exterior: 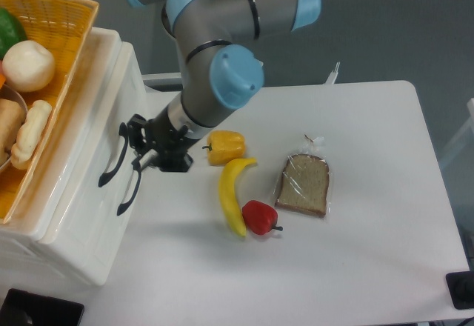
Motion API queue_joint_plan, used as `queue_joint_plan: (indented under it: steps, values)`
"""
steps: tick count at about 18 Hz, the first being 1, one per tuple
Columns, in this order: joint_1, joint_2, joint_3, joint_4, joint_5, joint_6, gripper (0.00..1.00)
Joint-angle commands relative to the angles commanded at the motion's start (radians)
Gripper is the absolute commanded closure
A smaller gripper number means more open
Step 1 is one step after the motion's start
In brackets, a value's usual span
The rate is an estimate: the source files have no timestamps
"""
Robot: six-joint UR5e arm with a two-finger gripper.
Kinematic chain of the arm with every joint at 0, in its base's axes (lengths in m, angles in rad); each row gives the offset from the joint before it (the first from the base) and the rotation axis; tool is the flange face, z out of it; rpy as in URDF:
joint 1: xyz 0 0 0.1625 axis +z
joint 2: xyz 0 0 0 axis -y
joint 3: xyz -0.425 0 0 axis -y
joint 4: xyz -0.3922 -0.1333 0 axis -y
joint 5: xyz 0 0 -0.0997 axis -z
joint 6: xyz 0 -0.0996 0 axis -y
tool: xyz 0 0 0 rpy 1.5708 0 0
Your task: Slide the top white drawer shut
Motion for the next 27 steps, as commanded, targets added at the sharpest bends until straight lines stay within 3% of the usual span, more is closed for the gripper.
queue_joint_plan:
  steps: [2,4,6,9,12,15,27]
  values:
    - [0.065,-0.005,0.003,0.049,0.032,0.009,0.0]
    - [0.097,-0.031,0.003,0.13,0.153,0.028,0.0]
    - [0.117,-0.06,0.014,0.172,0.268,0.054,0.0]
    - [0.166,-0.11,0.055,0.175,0.34,0.125,0.0]
    - [0.184,-0.161,0.089,0.175,0.411,0.302,0.0]
    - [0.195,-0.173,0.1,0.177,0.477,0.448,0.0]
    - [0.29,-0.235,0.152,0.203,0.483,0.606,0.0]
